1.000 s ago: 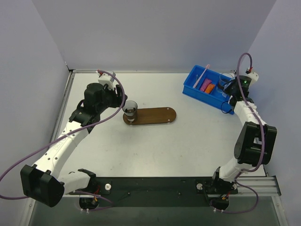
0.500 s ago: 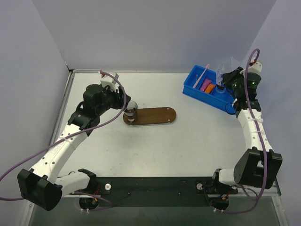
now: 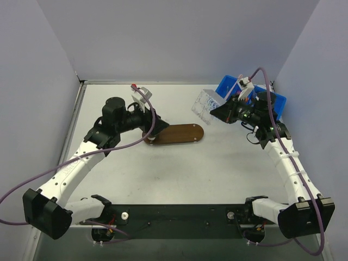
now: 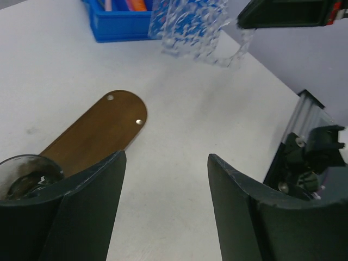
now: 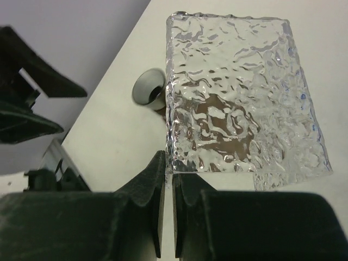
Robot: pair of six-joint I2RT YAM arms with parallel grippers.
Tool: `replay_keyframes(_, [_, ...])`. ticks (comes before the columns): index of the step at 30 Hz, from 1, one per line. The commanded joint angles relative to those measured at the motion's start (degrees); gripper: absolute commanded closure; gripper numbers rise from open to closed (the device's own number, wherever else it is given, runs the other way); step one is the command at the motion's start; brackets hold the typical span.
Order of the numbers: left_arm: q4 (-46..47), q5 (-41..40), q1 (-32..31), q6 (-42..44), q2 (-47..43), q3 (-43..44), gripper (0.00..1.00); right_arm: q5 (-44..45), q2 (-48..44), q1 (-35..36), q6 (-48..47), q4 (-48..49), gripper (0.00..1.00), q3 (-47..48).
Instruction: Prepare toiletry sets of a toothbrush and toothpaste on the tray
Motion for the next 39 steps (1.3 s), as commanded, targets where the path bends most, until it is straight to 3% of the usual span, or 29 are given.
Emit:
replay_keyframes(1, [8.8, 16.9, -0.4, -4.9, 1.7, 2.2, 0.28, -9.9, -2.4, 4.7, -5.3, -7.3, 1.0, 0.3])
replay_keyframes(4, [13.8, 21.5, -0.5, -8.8, 3.8, 1.7, 0.28, -12.9, -2.8, 8.0, -5.5, -9.2, 1.0, 0.6])
replay_keyframes(21, [17.1, 22.0, -2.7, -16.1, 7.8, 0.7, 0.28, -16.8, -4.3, 15.0, -5.6, -11.6, 1.0, 2.1])
replay_keyframes(25, [23.5, 24.5, -2.7, -21.1, 9.0, -1.0, 0.33, -17.1, -4.2, 15.3, -5.6, -11.4, 1.0, 2.3])
replay_keyframes(35, [30.4, 27.5, -2.7, -27.8, 10.2, -2.7, 0.66, -17.3, -4.3, 15.2, -6.7, -11.2, 1.0, 2.3])
replay_keyframes(39, [32.9, 28.4, -2.7, -30.1, 11.0, -3.3, 0.86, -15.6, -3.9, 14.6, -6.6, -11.2, 1.0, 1.8])
